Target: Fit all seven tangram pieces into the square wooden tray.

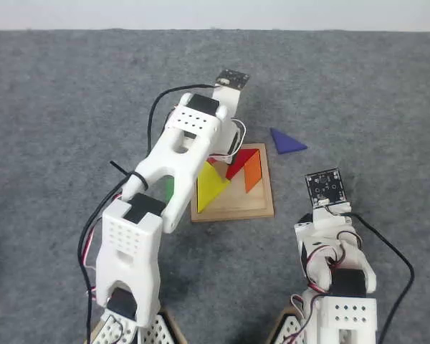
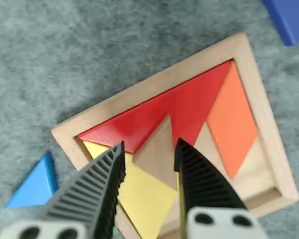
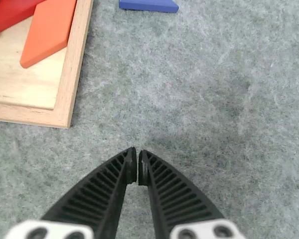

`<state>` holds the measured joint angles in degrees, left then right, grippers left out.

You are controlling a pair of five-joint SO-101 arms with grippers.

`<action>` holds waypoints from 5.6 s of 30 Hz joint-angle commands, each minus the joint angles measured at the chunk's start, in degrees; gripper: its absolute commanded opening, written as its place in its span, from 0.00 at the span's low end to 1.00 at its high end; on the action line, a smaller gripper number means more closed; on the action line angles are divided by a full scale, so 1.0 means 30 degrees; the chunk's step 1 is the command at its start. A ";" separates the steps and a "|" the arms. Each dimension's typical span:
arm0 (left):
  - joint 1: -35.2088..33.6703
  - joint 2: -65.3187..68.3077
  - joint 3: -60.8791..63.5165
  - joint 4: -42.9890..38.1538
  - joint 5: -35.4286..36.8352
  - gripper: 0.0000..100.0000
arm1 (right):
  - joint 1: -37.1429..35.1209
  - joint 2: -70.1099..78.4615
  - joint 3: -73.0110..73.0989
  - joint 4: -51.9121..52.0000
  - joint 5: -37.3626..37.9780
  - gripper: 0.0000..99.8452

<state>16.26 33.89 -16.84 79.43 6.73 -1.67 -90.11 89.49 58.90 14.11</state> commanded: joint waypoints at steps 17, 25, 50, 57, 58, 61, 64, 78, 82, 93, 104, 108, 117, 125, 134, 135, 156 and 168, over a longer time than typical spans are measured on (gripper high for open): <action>-0.1495 0.2198 -0.1656 -0.0381 -0.0615 0.16 | -0.0220 -0.0337 -0.0264 0.0073 0.0176 0.02; -0.0762 0.1172 -0.1626 0.0088 -0.0527 0.16 | -0.0220 -0.0337 -0.0264 0.0073 0.0176 0.02; -0.1377 -0.4777 0.5114 -0.0938 -0.1729 0.12 | -0.0249 -0.0337 -0.0293 0.0103 0.0176 0.02; -0.1289 -0.3136 0.4938 -0.1729 -0.1729 0.12 | -0.0249 -0.0337 -0.0322 0.0103 0.0176 0.02; -0.1260 -0.2637 0.4821 -0.1788 -0.1700 0.12 | -0.0249 -0.0337 -0.0322 0.0103 0.0176 0.02; -0.0645 -0.1670 0.4264 -0.1729 -0.1231 0.12 | -0.0249 -0.0337 -0.0322 0.0103 0.0176 0.02; 0.0293 -0.1553 0.4059 -0.1729 -0.0879 0.12 | -0.0249 -0.0337 -0.0322 0.0103 0.0176 0.02; 0.1670 -0.1377 0.2125 -0.0733 -0.0234 0.12 | -0.0249 -0.0337 -0.0322 0.0073 0.0176 0.02; 0.1641 -0.1582 0.1773 -0.0234 -0.0264 0.12 | -0.0249 -0.0337 -0.0293 0.0073 0.0176 0.02; 0.3575 -0.3223 0.2857 0.0410 -0.0322 0.12 | -0.0249 -0.0337 -0.0293 0.0073 0.0176 0.02; 0.3399 -0.0527 0.3092 -0.1319 -0.0586 0.12 | -0.0249 -0.0337 -0.0322 0.0073 0.0176 0.02; 0.2784 -0.0440 0.2242 -0.1289 -0.0938 0.12 | -0.0249 -0.0337 -0.0322 0.0073 0.0176 0.02; 0.1993 -0.0410 0.1421 -0.1319 -0.2168 0.12 | -0.0249 -0.0337 -0.0293 0.0073 0.0176 0.02; 0.1817 -0.1729 0.0366 -0.0703 -0.2667 0.12 | -0.0249 -0.0337 -0.0264 0.0073 0.0176 0.02; -0.0967 -0.8821 0.4821 -0.0586 -0.2725 0.11 | -0.0249 -0.0337 -0.0322 0.0132 0.0176 0.02; -0.1582 -0.9436 0.5993 -0.1260 -0.2725 0.11 | -0.0249 -0.0337 -0.0322 0.0161 0.0205 0.02; -0.5128 -1.0813 1.4344 -0.5509 -0.2960 0.17 | -0.0220 0.0220 -0.1026 0.0689 0.1026 0.02; -0.5158 -0.7736 1.3553 -0.5861 -0.3604 0.17 | -0.0249 0.3062 -0.1377 -0.0630 0.1084 0.02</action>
<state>1.14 6.55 27.03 62.64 -2.51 -1.67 -81.93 89.14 58.29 16.75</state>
